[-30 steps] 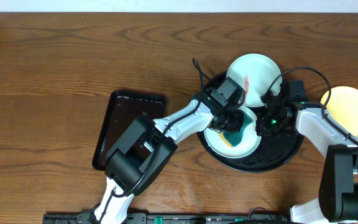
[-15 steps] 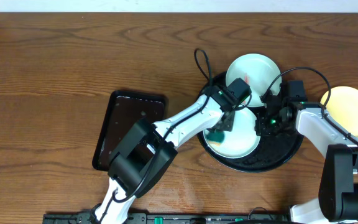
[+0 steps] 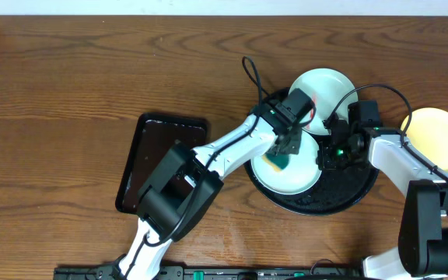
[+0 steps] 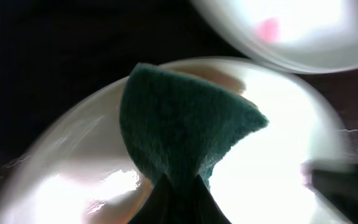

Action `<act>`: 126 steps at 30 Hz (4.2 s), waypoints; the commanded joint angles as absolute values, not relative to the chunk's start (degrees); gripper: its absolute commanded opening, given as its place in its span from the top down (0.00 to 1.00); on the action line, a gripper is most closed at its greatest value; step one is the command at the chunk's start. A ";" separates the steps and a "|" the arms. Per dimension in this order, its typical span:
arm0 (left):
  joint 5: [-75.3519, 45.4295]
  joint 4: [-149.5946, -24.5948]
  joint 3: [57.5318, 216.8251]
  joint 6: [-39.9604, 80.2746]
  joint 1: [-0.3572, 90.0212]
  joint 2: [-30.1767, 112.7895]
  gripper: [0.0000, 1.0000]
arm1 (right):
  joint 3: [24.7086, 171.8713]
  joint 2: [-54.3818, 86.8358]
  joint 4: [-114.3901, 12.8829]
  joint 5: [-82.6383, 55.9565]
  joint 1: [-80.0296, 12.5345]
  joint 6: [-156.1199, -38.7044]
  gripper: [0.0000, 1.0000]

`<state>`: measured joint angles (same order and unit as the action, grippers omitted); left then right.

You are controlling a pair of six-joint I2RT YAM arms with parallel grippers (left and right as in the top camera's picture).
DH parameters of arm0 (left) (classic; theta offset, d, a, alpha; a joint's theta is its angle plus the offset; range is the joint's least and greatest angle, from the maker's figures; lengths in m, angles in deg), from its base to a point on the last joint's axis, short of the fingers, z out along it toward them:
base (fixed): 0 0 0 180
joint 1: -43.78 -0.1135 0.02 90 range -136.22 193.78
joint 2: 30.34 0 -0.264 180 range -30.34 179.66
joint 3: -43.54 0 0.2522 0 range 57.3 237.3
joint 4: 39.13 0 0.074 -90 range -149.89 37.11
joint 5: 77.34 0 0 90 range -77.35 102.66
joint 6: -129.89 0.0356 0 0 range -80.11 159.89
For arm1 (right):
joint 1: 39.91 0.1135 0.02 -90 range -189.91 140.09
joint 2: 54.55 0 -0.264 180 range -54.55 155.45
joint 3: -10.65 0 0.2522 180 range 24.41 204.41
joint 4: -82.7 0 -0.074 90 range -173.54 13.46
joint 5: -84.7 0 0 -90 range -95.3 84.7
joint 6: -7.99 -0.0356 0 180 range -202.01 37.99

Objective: Clean dirty plates on tray and stack at the side
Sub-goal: 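Scrub the pale green plate with the sponge, right gripper holding rim, then return the sponge with the left gripper to the black rectangular tray, then tilt the cleaned pale green plate up with the right gripper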

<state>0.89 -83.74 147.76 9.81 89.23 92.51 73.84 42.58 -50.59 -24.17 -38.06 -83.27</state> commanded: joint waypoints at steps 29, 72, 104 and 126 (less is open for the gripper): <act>40.36 -104.98 152.72 11.36 90.04 94.06 0.93 | 73.34 44.02 -50.98 -23.76 -36.86 -82.83 0.99; 15.62 -115.04 134.38 14.83 61.02 70.47 0.67 | 73.47 18.34 -47.31 -1.33 -30.15 -86.68 0.99; 11.77 -115.74 134.38 16.30 60.84 39.33 0.18 | 74.48 6.29 -51.38 48.53 7.25 -73.11 0.99; 11.77 -115.74 134.38 16.30 60.84 39.33 0.18 | 74.48 6.31 -52.08 50.84 8.95 -69.06 0.99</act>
